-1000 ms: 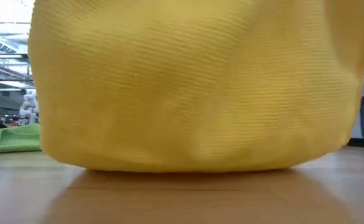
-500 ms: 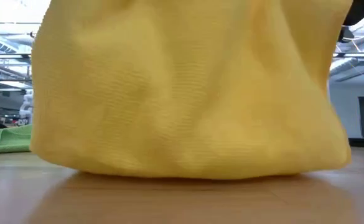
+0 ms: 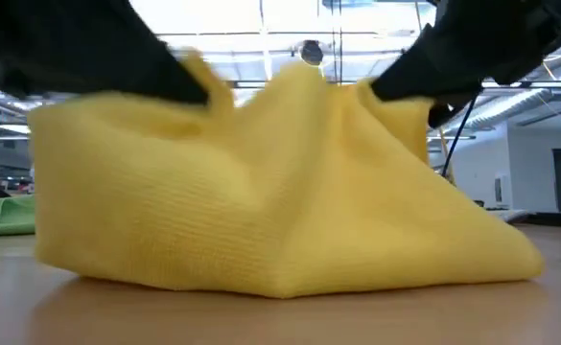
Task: Fold microfiber towels
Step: Fold the yellow microfiber cloth
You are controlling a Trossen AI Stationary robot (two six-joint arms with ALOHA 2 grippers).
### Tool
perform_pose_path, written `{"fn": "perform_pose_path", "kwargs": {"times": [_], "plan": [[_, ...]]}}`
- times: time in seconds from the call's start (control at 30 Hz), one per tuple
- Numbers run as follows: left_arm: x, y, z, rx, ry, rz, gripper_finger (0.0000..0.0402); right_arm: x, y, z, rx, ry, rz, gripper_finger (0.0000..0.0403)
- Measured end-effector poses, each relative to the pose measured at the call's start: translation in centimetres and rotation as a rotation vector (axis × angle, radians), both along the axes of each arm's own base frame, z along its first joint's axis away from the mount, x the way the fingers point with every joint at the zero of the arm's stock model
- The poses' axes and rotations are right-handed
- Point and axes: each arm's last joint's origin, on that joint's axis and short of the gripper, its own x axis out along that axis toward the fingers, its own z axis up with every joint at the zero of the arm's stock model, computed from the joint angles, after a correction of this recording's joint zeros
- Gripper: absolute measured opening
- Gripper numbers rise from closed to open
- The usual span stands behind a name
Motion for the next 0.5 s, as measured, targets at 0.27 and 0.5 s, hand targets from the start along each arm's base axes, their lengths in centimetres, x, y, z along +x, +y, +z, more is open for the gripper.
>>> {"fn": "perform_pose_path", "kwargs": {"times": [0.27, 0.5], "plan": [[2.7, 3.5, -0.5, -0.044, 0.154, 0.031, 0.001, 0.2, -1.7, -1.0, -0.061, 0.11, -0.053, 0.0003], [2.7, 4.4, -0.7, -0.065, 0.178, 0.088, 0.001, 0.7, -3.5, -1.4, -0.105, 0.154, -0.096, 0.0003]]}}
